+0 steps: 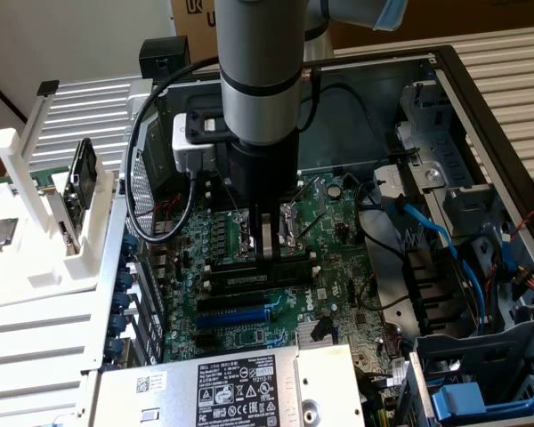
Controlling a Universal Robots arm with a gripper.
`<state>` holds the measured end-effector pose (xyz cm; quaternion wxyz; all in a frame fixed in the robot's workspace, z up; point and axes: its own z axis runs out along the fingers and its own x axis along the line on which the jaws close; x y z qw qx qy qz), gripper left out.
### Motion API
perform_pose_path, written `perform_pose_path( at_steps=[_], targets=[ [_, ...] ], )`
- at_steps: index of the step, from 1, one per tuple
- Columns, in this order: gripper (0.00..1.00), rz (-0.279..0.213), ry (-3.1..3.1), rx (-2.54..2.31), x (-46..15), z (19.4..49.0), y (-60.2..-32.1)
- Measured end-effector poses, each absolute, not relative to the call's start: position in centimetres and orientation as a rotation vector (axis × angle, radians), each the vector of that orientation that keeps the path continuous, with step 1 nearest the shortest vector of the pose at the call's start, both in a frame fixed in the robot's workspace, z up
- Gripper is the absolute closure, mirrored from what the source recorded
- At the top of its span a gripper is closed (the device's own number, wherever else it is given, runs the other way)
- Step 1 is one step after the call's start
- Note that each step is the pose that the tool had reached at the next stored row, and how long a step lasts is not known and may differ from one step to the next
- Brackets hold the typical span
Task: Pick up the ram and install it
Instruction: 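Press down the ram until it locks into place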
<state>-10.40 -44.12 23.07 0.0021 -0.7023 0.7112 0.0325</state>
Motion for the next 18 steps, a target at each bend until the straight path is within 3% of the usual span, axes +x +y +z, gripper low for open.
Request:
perform_pose_path(
  at_steps=[18],
  targets=[
    [0.9, 0.101, 2.231, -2.203, -10.4, 22.89, -44.14]
  ],
)
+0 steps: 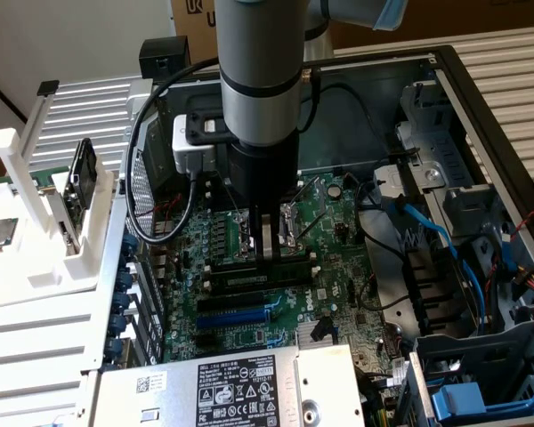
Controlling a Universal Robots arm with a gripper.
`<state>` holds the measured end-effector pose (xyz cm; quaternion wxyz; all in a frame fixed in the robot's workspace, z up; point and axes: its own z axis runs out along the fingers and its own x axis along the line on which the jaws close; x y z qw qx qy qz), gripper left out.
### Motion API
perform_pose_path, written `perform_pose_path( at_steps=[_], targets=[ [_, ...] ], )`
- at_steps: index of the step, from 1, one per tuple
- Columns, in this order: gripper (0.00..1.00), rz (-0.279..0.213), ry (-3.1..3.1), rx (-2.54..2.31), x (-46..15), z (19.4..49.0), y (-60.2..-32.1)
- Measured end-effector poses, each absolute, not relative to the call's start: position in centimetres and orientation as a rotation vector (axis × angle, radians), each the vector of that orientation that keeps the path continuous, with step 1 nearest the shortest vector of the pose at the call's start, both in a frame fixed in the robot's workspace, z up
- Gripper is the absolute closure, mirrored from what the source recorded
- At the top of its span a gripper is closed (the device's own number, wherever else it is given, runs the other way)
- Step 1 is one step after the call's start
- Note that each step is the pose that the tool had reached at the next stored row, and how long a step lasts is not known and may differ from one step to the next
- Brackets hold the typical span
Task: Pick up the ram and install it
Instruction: 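Press down the ram until it locks into place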
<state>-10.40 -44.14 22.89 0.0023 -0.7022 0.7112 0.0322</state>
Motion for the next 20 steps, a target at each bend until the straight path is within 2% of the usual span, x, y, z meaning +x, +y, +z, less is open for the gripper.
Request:
perform_pose_path(
  at_steps=[20],
  targets=[
    [0.9, 0.099, 2.23, -2.202, -10.46, 22.72, -44.14]
  ],
)
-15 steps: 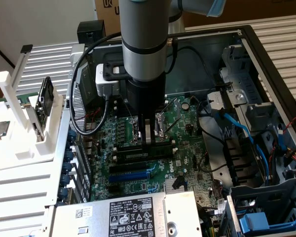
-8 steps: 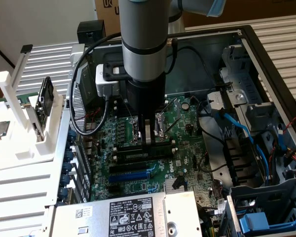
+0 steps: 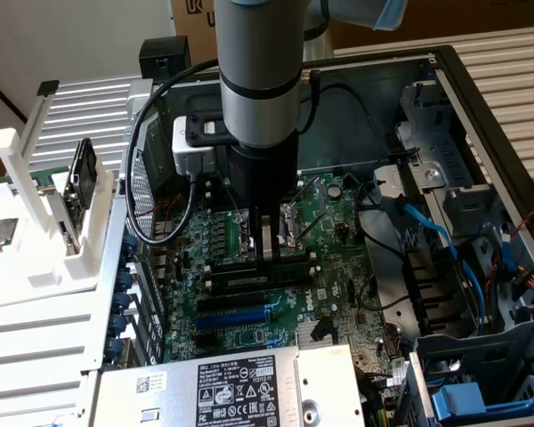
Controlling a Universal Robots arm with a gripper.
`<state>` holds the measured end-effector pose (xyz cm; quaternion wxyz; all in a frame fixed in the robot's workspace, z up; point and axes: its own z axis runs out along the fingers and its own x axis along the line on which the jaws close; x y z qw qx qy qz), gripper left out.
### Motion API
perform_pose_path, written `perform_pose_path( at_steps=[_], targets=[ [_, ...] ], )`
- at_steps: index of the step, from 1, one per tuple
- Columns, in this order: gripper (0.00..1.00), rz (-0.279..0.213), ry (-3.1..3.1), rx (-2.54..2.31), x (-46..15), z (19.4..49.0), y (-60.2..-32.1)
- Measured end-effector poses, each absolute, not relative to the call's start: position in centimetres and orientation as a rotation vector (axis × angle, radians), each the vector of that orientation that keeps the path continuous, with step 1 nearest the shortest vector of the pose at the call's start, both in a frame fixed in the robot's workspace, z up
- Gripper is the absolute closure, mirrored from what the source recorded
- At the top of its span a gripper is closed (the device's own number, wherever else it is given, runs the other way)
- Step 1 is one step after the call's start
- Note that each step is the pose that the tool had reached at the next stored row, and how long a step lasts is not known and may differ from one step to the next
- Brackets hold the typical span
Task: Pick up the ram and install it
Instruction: 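Press down the ram until it locks into place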
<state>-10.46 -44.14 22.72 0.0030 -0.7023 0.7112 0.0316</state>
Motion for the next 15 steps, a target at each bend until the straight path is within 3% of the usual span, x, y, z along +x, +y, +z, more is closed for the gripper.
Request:
perform_pose_path(
  at_steps=[15],
  targets=[
    [0.9, 0.097, 2.229, -2.201, -10.5, 23.8, -44.1]
  ],
)
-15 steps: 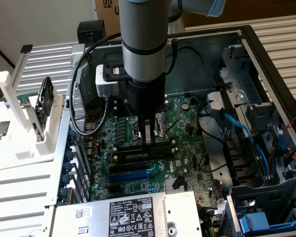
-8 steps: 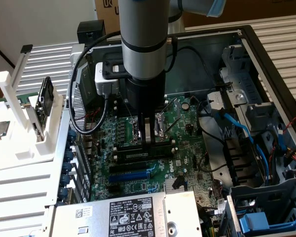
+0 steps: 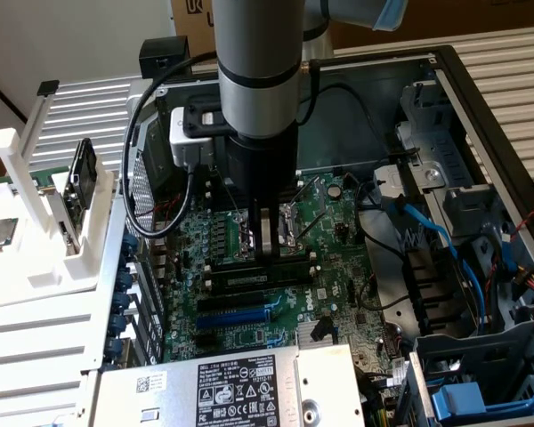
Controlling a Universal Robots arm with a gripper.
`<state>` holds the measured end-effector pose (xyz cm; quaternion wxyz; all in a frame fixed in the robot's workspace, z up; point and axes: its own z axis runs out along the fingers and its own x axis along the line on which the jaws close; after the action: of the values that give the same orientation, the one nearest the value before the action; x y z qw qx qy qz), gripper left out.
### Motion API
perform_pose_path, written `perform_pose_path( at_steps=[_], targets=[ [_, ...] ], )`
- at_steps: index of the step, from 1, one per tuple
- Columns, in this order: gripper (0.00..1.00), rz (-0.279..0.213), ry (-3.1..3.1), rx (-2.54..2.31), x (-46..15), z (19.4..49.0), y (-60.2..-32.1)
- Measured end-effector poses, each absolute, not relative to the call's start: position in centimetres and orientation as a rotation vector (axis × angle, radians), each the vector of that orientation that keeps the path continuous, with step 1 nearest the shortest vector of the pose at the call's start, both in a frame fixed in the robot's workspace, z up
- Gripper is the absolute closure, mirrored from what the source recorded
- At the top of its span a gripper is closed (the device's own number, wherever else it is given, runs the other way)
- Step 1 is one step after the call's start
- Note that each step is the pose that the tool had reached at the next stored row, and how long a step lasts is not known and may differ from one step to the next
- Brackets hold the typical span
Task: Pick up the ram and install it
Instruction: 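Press down the ram until it locks into place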
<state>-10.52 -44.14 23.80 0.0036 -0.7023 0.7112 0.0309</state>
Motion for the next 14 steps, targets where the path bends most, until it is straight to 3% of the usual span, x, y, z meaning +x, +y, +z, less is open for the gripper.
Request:
perform_pose_path(
  at_steps=[14],
  targets=[
    [0.9, 0.095, 2.229, -2.2, -10.6, 24.47, -44.14]
  ],
)
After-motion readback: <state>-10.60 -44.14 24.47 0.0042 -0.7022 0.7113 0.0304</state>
